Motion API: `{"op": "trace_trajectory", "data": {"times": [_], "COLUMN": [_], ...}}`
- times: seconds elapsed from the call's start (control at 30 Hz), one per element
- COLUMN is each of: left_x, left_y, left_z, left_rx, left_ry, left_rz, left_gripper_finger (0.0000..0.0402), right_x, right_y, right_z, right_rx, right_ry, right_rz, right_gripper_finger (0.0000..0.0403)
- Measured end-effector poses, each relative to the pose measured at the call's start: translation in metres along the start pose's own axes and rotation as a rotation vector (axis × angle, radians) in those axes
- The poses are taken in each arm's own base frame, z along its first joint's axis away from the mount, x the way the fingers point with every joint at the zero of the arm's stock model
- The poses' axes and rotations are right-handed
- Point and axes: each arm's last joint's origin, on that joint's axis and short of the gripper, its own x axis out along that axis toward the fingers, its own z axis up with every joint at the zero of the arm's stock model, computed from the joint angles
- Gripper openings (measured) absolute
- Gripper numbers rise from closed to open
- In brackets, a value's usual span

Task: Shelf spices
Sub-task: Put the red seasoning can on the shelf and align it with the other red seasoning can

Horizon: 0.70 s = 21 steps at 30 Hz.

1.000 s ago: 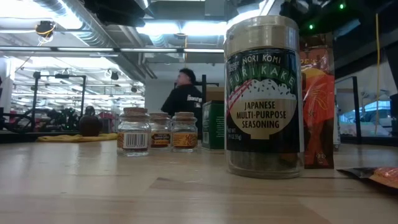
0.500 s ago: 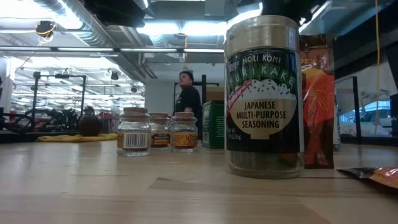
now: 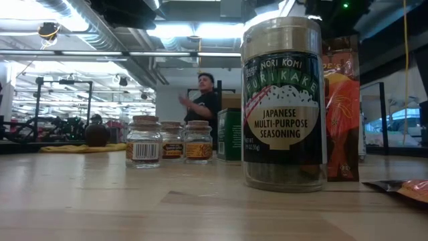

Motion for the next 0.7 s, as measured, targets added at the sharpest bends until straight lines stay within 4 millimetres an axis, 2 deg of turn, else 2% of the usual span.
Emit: {"op": "trace_trajectory", "data": {"times": [0.07,0.13,0.27,0.37,0.53,0.7], "left_x": [0.000,0.000,0.000,0.000,0.000,0.000], "left_y": [0.000,0.000,0.000,0.000,0.000,0.000], "left_z": [0.000,0.000,0.000,0.000,0.001,0.001], "left_rx": [0.001,0.000,-0.002,0.001,0.013,0.014], "left_ry": [0.000,0.000,0.000,0.000,-0.006,-0.007], "left_rz": [0.000,0.000,0.000,-0.001,0.000,-0.001], "left_gripper_finger": [0.0249,0.0249,0.0249,0.0249,0.0249,0.0249], "right_x": [0.000,0.001,0.003,0.009,0.026,0.040], "right_y": [-0.001,-0.001,-0.001,-0.003,0.000,-0.007], "right_z": [-0.003,-0.003,0.000,0.001,0.000,0.000], "right_rx": [-0.002,-0.007,-0.016,-0.020,-0.027,0.002], "right_ry": [0.027,0.024,-0.015,-0.018,-0.021,-0.008], "right_rz": [-0.013,-0.019,-0.086,-0.124,-0.071,-0.136], "right_gripper_finger": [0.0048,0.0013,0.0024,0.0015,0.0008,0.0009]}}
